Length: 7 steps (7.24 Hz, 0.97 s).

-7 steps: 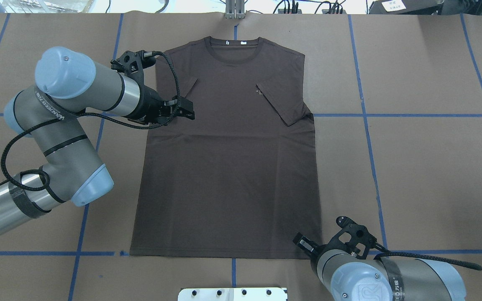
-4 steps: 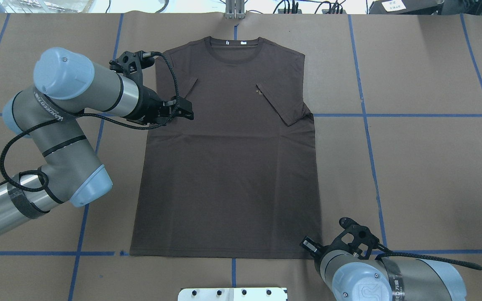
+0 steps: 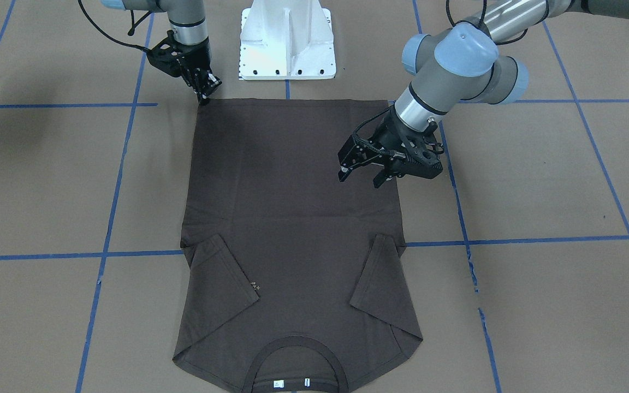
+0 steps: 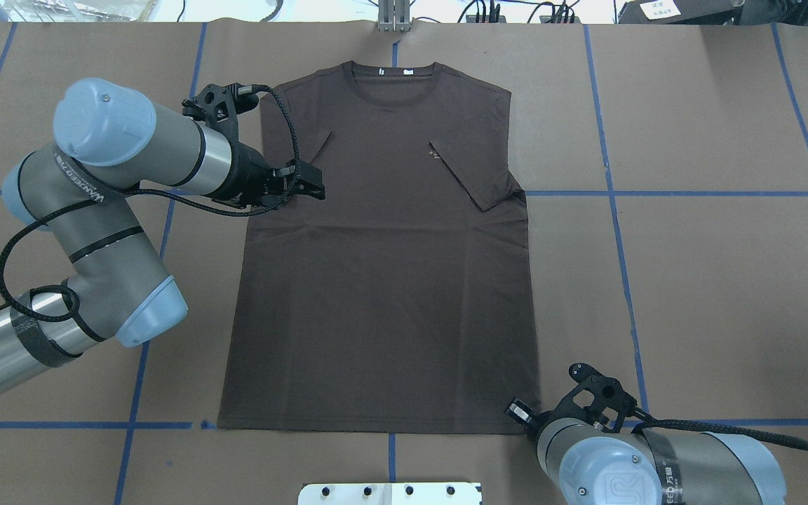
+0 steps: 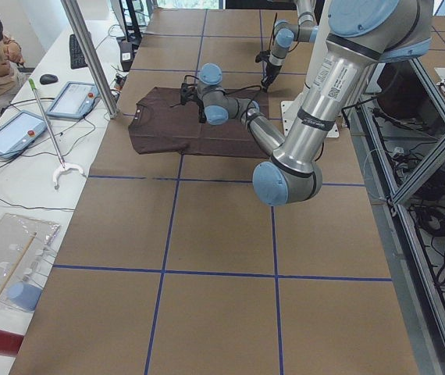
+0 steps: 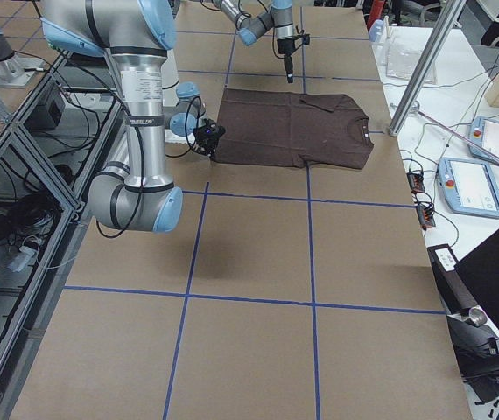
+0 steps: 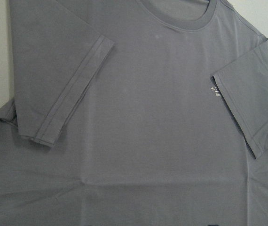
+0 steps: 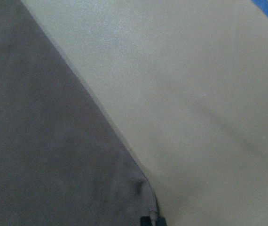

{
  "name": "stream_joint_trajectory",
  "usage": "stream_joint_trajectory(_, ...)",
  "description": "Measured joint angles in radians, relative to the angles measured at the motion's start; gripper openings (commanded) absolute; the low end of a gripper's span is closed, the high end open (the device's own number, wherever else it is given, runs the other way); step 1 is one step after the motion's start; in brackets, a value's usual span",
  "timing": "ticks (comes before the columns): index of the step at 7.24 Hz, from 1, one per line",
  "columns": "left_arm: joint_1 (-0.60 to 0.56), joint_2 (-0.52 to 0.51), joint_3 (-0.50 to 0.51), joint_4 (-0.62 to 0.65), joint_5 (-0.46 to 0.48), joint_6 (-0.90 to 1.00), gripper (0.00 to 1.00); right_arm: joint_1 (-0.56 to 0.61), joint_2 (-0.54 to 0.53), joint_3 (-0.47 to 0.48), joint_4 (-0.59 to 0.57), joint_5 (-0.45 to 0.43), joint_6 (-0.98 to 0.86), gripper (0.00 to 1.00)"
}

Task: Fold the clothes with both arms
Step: 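Move the left gripper to the other hem corner nearest the robot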

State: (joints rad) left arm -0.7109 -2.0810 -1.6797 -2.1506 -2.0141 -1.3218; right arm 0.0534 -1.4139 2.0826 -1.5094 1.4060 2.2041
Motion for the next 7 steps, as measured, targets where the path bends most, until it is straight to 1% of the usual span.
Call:
stream_joint_trajectory(1,0.001,0.022,-0.025,0.0,0.002,-0.026,0.91,0.006,-0.001,0.009,0.0,0.008,-0.001,0.0)
stream_joint_trajectory(2,0.023,0.081,-0.088,0.0,0.031,-0.095,0.91,0.021,-0.004,0.029,-0.001,0.024,-0.001,0.0)
stream_joint_trajectory(3,0.087,0.166,-0.166,0.002,0.118,-0.172,0.91,0.031,-0.006,0.043,-0.002,0.038,-0.001,0.0)
stream_joint_trajectory(4,0.188,0.278,-0.254,0.017,0.243,-0.246,0.89,0.035,-0.005,0.048,-0.002,0.046,-0.001,0.0)
stream_joint_trajectory(5,0.287,0.364,-0.321,0.058,0.347,-0.328,0.84,0.037,-0.003,0.05,-0.003,0.048,-0.001,0.0)
stream_joint_trajectory(6,0.386,0.401,-0.353,0.128,0.431,-0.423,0.81,0.038,-0.003,0.05,-0.003,0.049,-0.001,0.0)
stream_joint_trajectory(7,0.49,0.409,-0.362,0.211,0.509,-0.514,0.79,0.039,-0.002,0.049,-0.002,0.05,-0.001,0.0)
